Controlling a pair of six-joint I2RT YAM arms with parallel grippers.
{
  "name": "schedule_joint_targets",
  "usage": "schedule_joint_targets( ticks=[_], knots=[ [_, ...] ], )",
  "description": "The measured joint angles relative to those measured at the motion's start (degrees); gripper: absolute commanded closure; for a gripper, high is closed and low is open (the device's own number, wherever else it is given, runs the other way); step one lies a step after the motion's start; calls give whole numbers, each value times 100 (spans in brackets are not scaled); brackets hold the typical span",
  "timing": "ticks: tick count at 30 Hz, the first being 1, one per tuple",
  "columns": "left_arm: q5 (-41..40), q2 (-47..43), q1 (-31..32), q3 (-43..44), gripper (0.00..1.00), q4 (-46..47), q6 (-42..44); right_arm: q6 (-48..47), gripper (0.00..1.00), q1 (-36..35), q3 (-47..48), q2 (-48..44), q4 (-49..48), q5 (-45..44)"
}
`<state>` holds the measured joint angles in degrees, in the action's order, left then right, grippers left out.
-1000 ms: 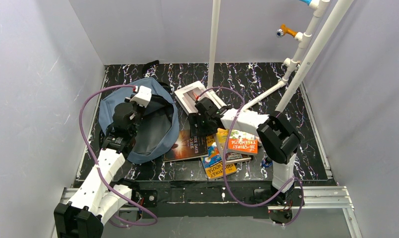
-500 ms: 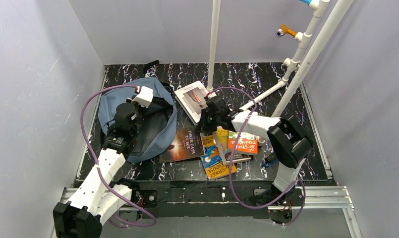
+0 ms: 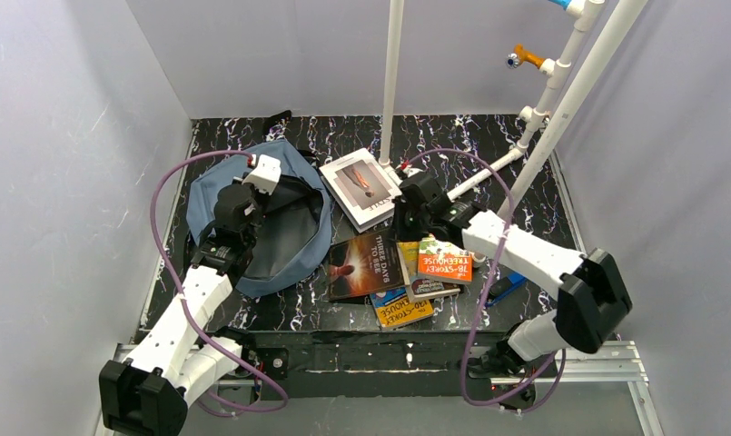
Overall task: Pack the student bag
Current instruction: Pick up the book from the center of the board.
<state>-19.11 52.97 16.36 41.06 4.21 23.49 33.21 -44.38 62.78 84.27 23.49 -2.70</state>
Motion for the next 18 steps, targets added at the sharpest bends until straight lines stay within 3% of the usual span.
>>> schedule_joint_targets(
  ticks=[7,18],
  knots=[
    [-142,42,0,26,100,2,-103,219,99,-20,-669,-1051,155,-1012],
    [17,291,0,208,100,-223,-234,1427,99,15,-1488,-1113,-852,-1329]
  ],
)
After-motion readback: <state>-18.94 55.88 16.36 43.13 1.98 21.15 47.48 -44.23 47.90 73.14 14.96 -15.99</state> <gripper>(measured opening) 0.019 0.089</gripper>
